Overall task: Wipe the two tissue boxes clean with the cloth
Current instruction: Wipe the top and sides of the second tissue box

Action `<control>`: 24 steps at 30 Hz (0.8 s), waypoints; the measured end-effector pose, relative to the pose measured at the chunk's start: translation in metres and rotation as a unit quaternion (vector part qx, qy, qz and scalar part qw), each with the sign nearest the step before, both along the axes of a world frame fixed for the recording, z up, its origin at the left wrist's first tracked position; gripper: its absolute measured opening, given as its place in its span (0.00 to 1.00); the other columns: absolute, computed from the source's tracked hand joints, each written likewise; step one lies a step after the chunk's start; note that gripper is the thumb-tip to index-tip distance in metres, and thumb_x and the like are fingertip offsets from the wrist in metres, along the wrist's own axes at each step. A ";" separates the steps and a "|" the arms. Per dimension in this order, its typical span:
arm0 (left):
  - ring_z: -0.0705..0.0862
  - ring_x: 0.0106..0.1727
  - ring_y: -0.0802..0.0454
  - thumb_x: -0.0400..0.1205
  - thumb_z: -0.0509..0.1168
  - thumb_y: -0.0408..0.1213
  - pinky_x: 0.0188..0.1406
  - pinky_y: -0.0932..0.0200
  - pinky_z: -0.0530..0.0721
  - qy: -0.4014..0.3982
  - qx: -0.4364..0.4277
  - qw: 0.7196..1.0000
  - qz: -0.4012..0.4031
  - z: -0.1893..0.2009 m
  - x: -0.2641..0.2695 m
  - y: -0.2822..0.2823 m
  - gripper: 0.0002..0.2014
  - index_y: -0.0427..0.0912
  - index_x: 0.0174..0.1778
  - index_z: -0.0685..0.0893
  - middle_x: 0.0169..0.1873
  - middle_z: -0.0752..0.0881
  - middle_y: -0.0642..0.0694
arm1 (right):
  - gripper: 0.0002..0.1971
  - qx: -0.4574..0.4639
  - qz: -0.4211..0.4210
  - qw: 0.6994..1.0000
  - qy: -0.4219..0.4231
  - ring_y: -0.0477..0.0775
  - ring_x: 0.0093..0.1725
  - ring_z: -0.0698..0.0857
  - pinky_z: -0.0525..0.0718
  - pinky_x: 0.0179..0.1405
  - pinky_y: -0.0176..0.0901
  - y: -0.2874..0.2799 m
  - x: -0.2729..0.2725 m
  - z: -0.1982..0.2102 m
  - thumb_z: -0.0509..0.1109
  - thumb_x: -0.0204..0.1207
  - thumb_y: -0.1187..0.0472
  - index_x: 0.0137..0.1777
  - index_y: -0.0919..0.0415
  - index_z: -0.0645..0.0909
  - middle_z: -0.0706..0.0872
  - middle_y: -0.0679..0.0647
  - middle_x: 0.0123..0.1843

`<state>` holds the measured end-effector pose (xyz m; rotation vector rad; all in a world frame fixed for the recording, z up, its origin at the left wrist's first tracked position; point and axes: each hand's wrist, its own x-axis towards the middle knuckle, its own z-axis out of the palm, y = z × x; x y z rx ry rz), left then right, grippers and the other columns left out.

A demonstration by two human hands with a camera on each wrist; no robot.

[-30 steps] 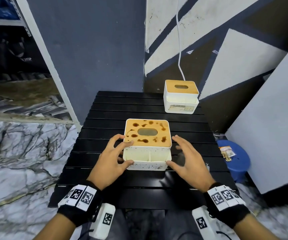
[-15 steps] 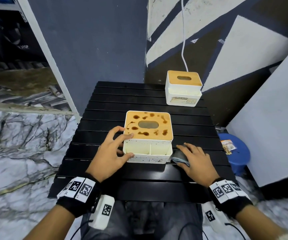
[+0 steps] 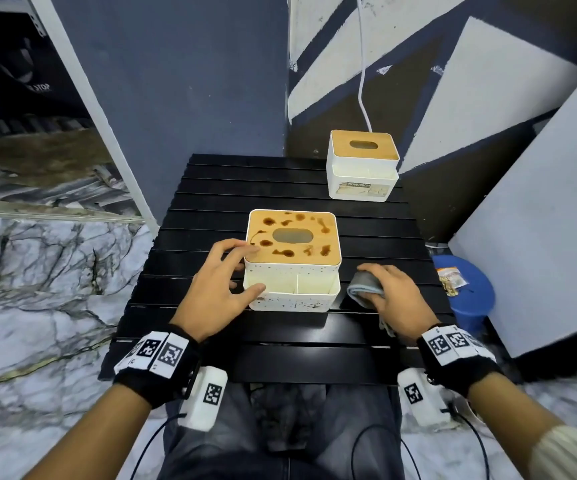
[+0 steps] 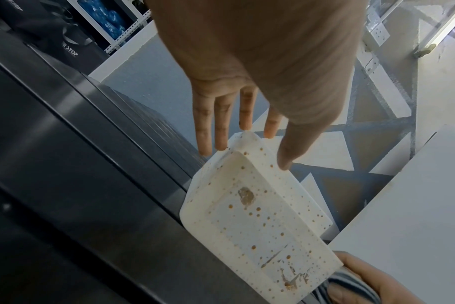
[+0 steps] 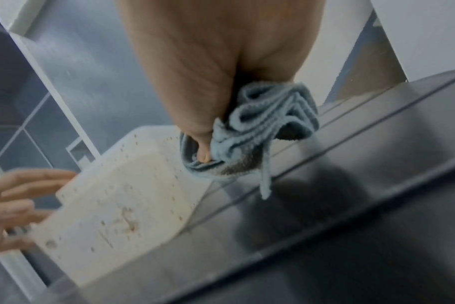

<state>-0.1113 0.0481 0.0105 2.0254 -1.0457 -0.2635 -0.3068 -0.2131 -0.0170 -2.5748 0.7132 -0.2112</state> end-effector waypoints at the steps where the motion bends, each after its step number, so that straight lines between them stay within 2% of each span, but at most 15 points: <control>1: 0.81 0.65 0.59 0.79 0.76 0.41 0.62 0.53 0.87 0.001 -0.007 1.000 0.007 0.002 0.001 -0.001 0.28 0.55 0.75 0.77 0.71 0.69 0.61 | 0.24 0.010 -0.006 1.000 -0.022 0.60 0.61 0.80 0.77 0.64 0.48 -0.002 0.001 0.006 0.73 0.74 0.62 0.70 0.50 0.75 0.81 0.57 0.62; 5: 0.78 0.69 0.59 0.82 0.72 0.45 0.69 0.45 0.82 0.023 -0.027 0.998 0.056 0.011 0.009 -0.013 0.28 0.55 0.79 0.73 0.71 0.72 0.59 | 0.22 0.024 -0.032 0.993 -0.112 0.50 0.55 0.79 0.71 0.57 0.35 -0.003 0.013 0.040 0.75 0.74 0.58 0.68 0.52 0.76 0.80 0.53 0.58; 8: 0.76 0.73 0.54 0.83 0.71 0.46 0.73 0.42 0.79 0.038 -0.028 0.994 0.094 0.017 0.018 -0.030 0.29 0.52 0.81 0.71 0.75 0.73 0.54 | 0.22 0.022 -0.035 0.984 -0.171 0.45 0.55 0.76 0.68 0.56 0.28 0.005 0.029 0.064 0.75 0.74 0.57 0.67 0.52 0.76 0.77 0.49 0.59; 10: 0.74 0.76 0.51 0.83 0.71 0.46 0.76 0.42 0.76 0.055 -0.020 0.991 0.117 0.020 0.024 -0.044 0.30 0.49 0.82 0.70 0.78 0.73 0.50 | 0.21 0.020 -0.024 0.980 -0.194 0.45 0.56 0.77 0.70 0.58 0.30 0.010 0.041 0.073 0.76 0.73 0.55 0.65 0.52 0.76 0.79 0.50 0.60; 13: 0.73 0.79 0.48 0.83 0.70 0.48 0.79 0.41 0.73 0.099 -0.012 0.984 0.149 0.024 0.032 -0.062 0.31 0.49 0.83 0.69 0.79 0.73 0.47 | 0.22 0.012 0.013 0.986 -0.168 0.47 0.60 0.77 0.73 0.61 0.34 0.021 0.056 0.075 0.76 0.73 0.56 0.66 0.50 0.77 0.79 0.52 0.64; 16: 0.74 0.78 0.45 0.82 0.71 0.50 0.78 0.41 0.74 0.143 0.004 0.974 0.173 0.022 0.037 -0.077 0.34 0.47 0.83 0.68 0.79 0.75 0.45 | 0.25 -0.024 0.042 0.992 -0.115 0.52 0.64 0.75 0.76 0.67 0.47 0.033 0.060 0.063 0.75 0.73 0.54 0.71 0.49 0.76 0.77 0.51 0.70; 18: 0.79 0.73 0.44 0.81 0.72 0.50 0.74 0.41 0.78 0.156 0.012 0.971 0.181 0.020 0.037 -0.084 0.33 0.47 0.81 0.71 0.73 0.80 0.45 | 0.28 -0.050 0.041 0.993 -0.102 0.54 0.66 0.73 0.75 0.69 0.51 0.039 0.058 0.056 0.73 0.75 0.52 0.75 0.49 0.72 0.74 0.50 0.75; 20: 0.84 0.64 0.46 0.80 0.72 0.49 0.68 0.44 0.83 0.163 0.006 0.969 0.186 0.017 0.034 -0.089 0.27 0.49 0.74 0.76 0.61 0.86 0.47 | 0.30 -0.061 0.041 0.993 -0.089 0.54 0.69 0.71 0.74 0.69 0.52 0.040 0.057 0.052 0.70 0.77 0.51 0.78 0.48 0.67 0.69 0.50 0.79; 22: 0.86 0.56 0.49 0.79 0.73 0.46 0.60 0.52 0.84 0.172 -0.002 0.967 0.187 0.016 0.029 -0.089 0.22 0.51 0.68 0.79 0.50 0.86 0.53 | 0.30 -0.073 0.043 0.994 -0.072 0.55 0.70 0.69 0.73 0.70 0.54 0.040 0.056 0.050 0.68 0.78 0.52 0.79 0.48 0.65 0.66 0.50 0.80; 24: 0.87 0.54 0.50 0.77 0.72 0.45 0.58 0.52 0.86 0.174 -0.011 0.967 0.185 0.016 0.027 -0.088 0.17 0.53 0.62 0.82 0.46 0.87 0.56 | 0.29 -0.079 0.047 0.994 -0.066 0.56 0.69 0.70 0.74 0.70 0.57 0.038 0.060 0.050 0.69 0.78 0.53 0.79 0.49 0.67 0.68 0.52 0.79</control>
